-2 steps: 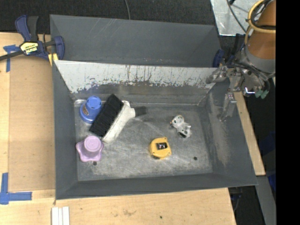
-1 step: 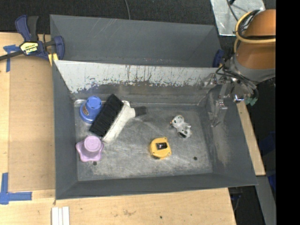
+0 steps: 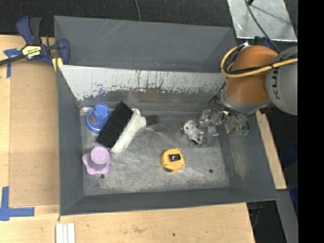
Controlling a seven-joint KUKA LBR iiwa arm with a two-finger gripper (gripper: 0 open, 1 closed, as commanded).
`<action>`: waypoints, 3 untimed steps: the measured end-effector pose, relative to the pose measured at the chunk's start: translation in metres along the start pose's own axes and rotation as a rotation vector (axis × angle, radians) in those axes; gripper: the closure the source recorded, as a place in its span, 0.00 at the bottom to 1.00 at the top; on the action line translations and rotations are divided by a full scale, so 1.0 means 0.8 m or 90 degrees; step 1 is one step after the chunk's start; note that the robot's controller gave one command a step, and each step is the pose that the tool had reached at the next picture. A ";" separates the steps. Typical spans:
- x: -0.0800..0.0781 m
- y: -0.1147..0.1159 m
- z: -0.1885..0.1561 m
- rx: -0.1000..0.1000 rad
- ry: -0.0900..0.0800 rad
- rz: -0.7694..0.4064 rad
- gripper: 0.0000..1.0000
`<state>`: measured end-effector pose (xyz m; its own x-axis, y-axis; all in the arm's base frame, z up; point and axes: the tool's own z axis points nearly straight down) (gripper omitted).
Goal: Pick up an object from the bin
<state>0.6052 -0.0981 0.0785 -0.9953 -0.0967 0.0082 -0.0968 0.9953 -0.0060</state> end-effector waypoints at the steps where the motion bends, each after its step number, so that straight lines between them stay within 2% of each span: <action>1: 0.000 0.000 0.000 0.000 0.000 0.000 1.00; 2: 0.001 0.002 -0.044 -0.003 -0.005 0.000 1.00; 3: -0.012 0.011 -0.068 -0.004 -0.007 0.016 0.00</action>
Offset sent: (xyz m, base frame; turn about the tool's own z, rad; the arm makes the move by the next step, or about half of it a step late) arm 0.0027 -0.0023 0.1334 -0.0063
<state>0.6141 -0.0882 0.1326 -0.9974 -0.0717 -0.0029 -0.0717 0.9974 0.0000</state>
